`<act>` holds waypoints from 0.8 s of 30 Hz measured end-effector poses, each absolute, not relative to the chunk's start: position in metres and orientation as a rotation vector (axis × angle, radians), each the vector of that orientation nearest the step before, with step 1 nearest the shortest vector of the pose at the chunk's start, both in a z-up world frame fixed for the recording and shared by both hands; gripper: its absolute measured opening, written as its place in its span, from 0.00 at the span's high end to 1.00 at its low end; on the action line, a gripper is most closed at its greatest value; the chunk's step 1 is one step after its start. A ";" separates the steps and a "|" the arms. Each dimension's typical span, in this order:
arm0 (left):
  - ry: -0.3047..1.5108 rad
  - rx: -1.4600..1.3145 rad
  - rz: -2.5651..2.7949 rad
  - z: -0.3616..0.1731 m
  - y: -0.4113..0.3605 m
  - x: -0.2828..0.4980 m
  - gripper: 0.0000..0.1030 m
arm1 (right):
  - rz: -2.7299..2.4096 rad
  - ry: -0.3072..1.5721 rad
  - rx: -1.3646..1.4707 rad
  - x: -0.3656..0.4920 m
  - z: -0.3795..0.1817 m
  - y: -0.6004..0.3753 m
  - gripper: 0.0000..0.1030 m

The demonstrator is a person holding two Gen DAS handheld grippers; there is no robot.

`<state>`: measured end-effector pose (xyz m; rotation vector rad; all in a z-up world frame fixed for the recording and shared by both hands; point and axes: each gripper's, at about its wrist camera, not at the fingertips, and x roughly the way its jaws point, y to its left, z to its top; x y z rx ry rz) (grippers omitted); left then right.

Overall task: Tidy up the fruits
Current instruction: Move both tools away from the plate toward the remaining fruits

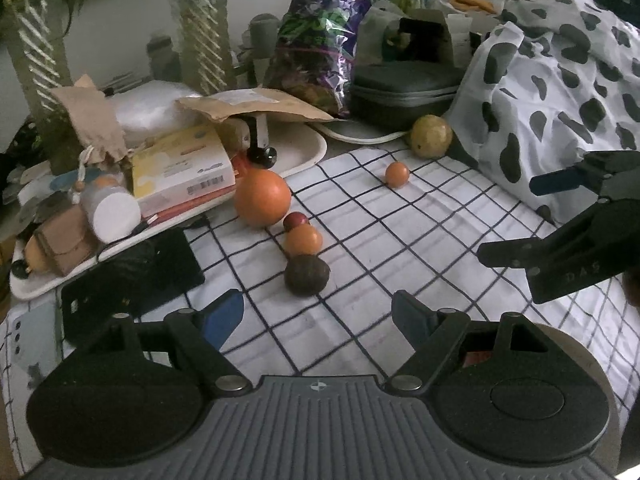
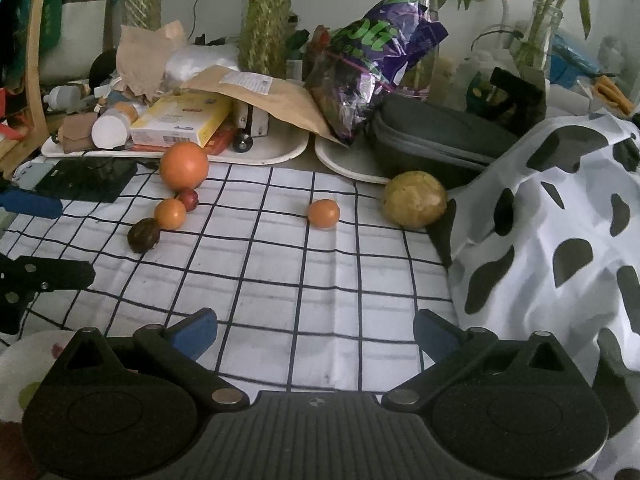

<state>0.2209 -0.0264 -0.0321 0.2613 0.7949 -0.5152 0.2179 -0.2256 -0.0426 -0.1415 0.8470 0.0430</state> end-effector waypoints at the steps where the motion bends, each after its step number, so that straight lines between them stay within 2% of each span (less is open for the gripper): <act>1: 0.795 0.260 -0.520 -0.033 -0.027 0.224 0.22 | 0.043 0.848 -0.144 0.220 -0.043 -0.226 0.00; 10: 0.816 0.225 -0.549 -0.047 -0.026 0.252 0.23 | 0.045 0.849 -0.153 0.239 -0.048 -0.229 0.00; 12: 0.831 0.202 -0.561 -0.052 -0.025 0.259 0.34 | 0.048 0.849 -0.154 0.243 -0.049 -0.229 0.00; 16: 0.863 0.182 -0.580 -0.062 -0.024 0.269 0.41 | 0.058 0.850 -0.164 0.251 -0.052 -0.228 0.00; 17: 0.870 0.182 -0.587 -0.065 -0.024 0.271 0.46 | 0.062 0.849 -0.167 0.253 -0.052 -0.228 0.00; 22: 0.871 0.188 -0.613 -0.070 -0.026 0.275 0.48 | 0.087 0.844 -0.180 0.262 -0.056 -0.227 0.00; 24: 0.879 0.187 -0.617 -0.073 -0.027 0.278 0.62 | 0.098 0.838 -0.182 0.265 -0.057 -0.226 0.00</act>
